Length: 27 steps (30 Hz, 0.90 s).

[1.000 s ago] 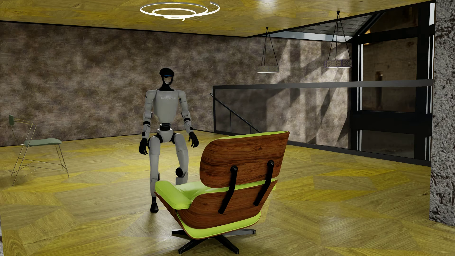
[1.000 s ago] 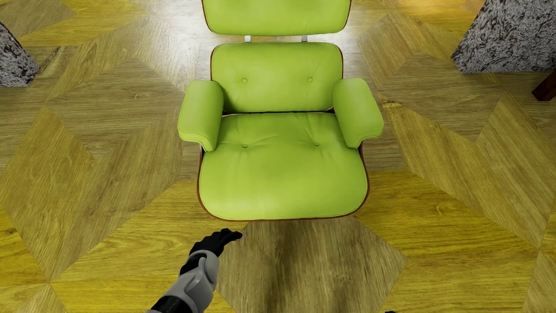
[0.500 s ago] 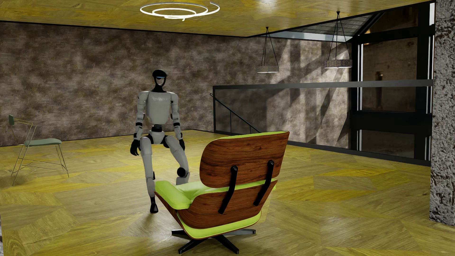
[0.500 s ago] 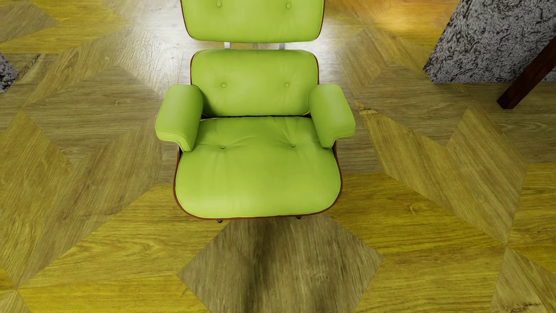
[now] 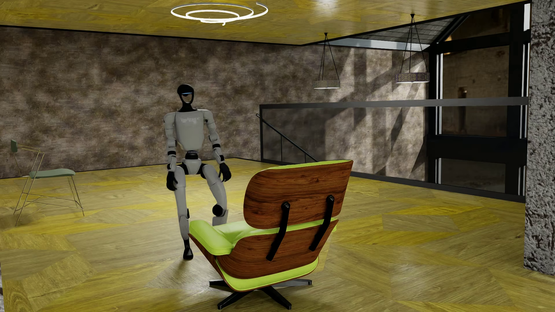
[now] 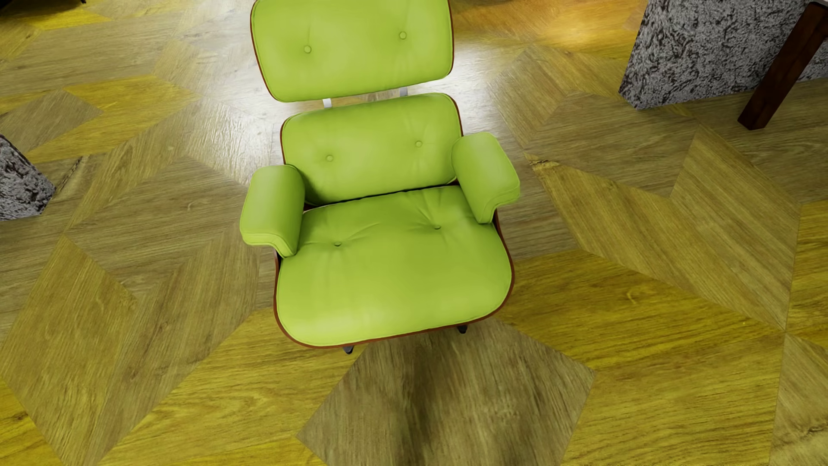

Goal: Walk towards the lime armchair

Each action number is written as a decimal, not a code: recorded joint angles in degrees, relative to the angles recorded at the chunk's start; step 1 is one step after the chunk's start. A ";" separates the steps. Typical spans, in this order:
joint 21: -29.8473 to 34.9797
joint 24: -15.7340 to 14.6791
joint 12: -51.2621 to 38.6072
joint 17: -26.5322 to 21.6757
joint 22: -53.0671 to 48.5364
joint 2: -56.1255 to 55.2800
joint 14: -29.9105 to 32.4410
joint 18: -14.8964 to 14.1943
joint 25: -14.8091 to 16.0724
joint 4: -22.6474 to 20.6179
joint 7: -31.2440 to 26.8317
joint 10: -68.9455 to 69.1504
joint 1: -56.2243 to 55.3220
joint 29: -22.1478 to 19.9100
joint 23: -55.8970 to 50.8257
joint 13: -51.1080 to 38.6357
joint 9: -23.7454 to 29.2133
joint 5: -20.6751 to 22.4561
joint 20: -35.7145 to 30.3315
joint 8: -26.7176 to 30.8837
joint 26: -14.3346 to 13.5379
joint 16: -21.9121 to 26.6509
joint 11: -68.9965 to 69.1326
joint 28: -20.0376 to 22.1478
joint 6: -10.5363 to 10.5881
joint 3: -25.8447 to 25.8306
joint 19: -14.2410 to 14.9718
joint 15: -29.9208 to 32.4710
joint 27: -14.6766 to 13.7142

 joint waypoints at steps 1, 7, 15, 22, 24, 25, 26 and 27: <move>0.50 -0.42 -1.76 0.17 -1.43 0.05 0.18 -0.34 0.22 -0.33 -0.24 -0.20 -0.15 -0.17 -1.47 -0.29 -0.10 -0.20 0.61 -0.37 -0.09 0.46 -0.18 0.57 0.09 -0.30 -0.51 -0.53 -0.64; 0.62 -3.64 -8.17 -0.19 -7.67 -0.19 1.58 -0.93 1.43 -1.22 -2.69 0.99 -2.04 -1.96 -3.05 -0.02 -0.06 -0.93 2.49 -2.30 -1.55 1.08 0.18 5.81 0.14 -1.30 -2.61 -1.98 -1.53; -1.40 -6.73 -5.44 -2.34 1.86 0.17 3.15 0.71 0.04 -3.72 -3.85 -2.84 -1.70 -0.43 1.07 2.92 -0.59 -1.42 0.18 -3.74 -0.22 -1.86 -1.41 1.24 -1.33 -0.99 -3.17 -1.46 1.01; -3.14 -8.07 3.24 -0.60 7.09 0.64 1.49 0.23 0.95 -2.75 -6.58 -0.17 -3.71 -1.09 -0.31 4.54 -0.46 -0.59 1.34 -5.79 2.39 -1.29 -2.03 3.44 -2.35 -0.60 -3.36 3.54 0.47; -2.25 -9.27 5.30 -0.62 6.48 0.51 1.14 0.07 -0.16 -2.54 -7.21 0.64 -4.19 -0.86 0.69 4.13 -0.20 -0.53 2.71 -6.27 2.30 -1.71 -1.58 4.01 -2.41 -0.25 -3.44 3.24 -0.17; -1.61 -9.26 5.78 -0.69 6.26 0.50 1.11 0.02 -0.76 -2.57 -7.30 0.67 -4.17 -0.70 1.16 3.69 -0.09 -0.57 2.65 -6.38 2.24 -1.81 -1.46 3.29 -2.46 0.01 -3.47 3.17 -0.28; -0.92 -9.27 5.96 -0.76 5.85 0.51 1.14 -0.01 -1.27 -2.67 -7.37 0.56 -4.12 -0.53 1.58 3.15 0.10 -0.62 2.79 -6.47 2.14 -1.96 -1.43 2.86 -2.52 0.29 -3.51 3.14 -0.43; -0.23 -9.01 5.88 -0.82 5.40 0.52 1.21 0.00 -1.66 -2.84 -7.50 0.38 -4.14 -0.38 1.89 2.54 0.25 -0.69 2.81 -6.63 1.99 -2.12 -1.43 2.73 -2.58 0.56 -3.53 3.12 -0.56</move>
